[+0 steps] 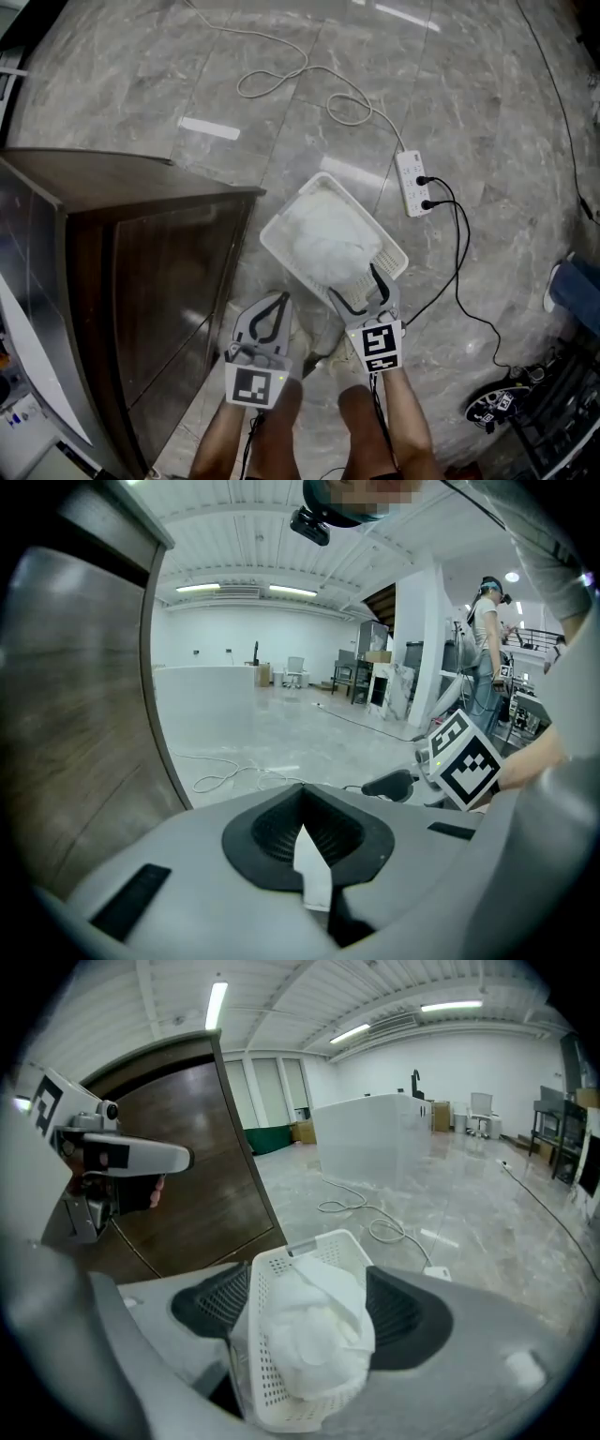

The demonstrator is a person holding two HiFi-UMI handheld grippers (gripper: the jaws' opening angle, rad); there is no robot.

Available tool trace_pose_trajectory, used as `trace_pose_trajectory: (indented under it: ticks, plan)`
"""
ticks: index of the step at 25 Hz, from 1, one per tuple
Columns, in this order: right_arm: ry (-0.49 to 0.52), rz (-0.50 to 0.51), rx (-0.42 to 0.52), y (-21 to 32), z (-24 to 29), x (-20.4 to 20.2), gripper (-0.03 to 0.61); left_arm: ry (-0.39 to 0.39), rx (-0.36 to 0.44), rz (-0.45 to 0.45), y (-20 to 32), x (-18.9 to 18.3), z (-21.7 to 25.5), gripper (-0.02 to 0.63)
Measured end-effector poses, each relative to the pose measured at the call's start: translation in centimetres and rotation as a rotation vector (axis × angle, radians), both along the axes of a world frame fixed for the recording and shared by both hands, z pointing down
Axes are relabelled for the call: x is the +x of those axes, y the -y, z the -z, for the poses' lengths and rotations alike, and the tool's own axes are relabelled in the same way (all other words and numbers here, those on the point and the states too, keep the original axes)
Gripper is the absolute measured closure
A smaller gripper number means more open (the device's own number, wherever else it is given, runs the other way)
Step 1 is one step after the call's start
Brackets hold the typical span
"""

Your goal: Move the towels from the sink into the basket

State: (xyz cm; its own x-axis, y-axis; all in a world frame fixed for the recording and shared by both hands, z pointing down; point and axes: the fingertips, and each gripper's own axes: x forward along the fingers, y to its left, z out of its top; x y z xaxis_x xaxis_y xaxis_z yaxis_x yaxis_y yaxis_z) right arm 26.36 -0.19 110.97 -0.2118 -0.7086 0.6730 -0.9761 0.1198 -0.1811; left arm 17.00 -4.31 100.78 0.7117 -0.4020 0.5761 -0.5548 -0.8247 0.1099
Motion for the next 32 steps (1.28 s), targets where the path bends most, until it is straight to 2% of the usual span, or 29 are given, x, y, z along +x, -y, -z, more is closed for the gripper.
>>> trace_pose_trajectory:
  ticks: [5, 14, 19, 25, 29, 32]
  plan:
    - [-0.011, -0.025, 0.073, 1.3, 7.6, 1.5, 0.233, -0.045, 0.029, 0.016, 1.2, 1.7, 6.1, 0.604]
    - [-0.047, -0.062, 0.223, 3.5, 23.9, 4.0, 0.317, -0.128, 0.146, -0.020, 2.0, 4.9, 20.3, 0.604]
    - [-0.075, -0.096, 0.310, 3.6, 33.6, 4.5, 0.373, -0.161, 0.194, -0.021, 1.6, 5.1, 28.5, 0.604]
    - [-0.100, -0.109, 0.382, 2.9, 44.1, 4.3, 0.395, -0.155, 0.346, -0.090, 1.0, 4.5, 37.4, 0.604]
    - [-0.116, -0.106, 0.408, 1.6, 50.4, 3.9, 0.412, -0.244, 0.306, 0.020, 0.6, 4.1, 45.1, 0.604]
    - [-0.134, -0.094, 0.441, 1.2, 55.1, 3.7, 0.423, -0.231, 0.389, -0.019, 0.2, 3.6, 49.3, 0.604]
